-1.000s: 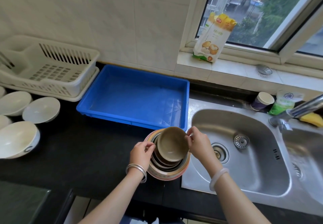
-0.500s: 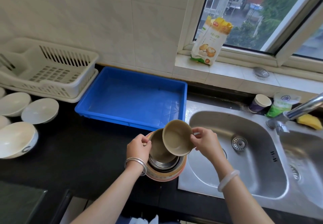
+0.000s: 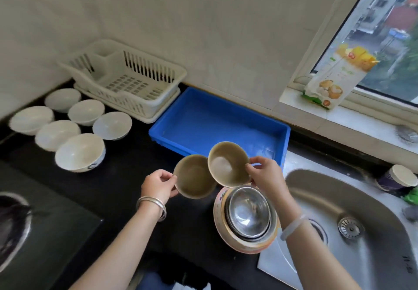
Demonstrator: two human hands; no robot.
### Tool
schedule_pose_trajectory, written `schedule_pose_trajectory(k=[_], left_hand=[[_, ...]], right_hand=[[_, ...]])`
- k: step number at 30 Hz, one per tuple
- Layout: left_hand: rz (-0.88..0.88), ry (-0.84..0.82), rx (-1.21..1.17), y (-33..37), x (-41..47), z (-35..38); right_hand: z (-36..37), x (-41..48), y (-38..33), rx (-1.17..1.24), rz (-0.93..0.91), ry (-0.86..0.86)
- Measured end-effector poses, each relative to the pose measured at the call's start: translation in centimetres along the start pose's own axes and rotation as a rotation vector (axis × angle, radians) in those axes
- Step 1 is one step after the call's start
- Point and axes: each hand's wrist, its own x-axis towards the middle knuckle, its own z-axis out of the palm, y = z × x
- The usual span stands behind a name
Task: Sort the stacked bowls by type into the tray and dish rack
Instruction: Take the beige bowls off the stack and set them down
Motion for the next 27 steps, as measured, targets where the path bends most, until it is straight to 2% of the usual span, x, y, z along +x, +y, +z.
schedule_pose_trajectory(k=[12,19,27], left_hand=[[-0.284,0.341,-0.28,-5.7,8.6,-11.3],[-0.366,0.372,-0.319,-7.4,11.4,-14.7],[-0.405,0.381,-0.331,-8.2,12.6,-15.5]], right_hand=[[19.0,4.9,-7.3,0.051,0.086,-0.259],[26.1,6.3,-8.8,0.064,0.181,-0.292],[30.1,7.1,-9.0,0.089,0.296,-0.296]])
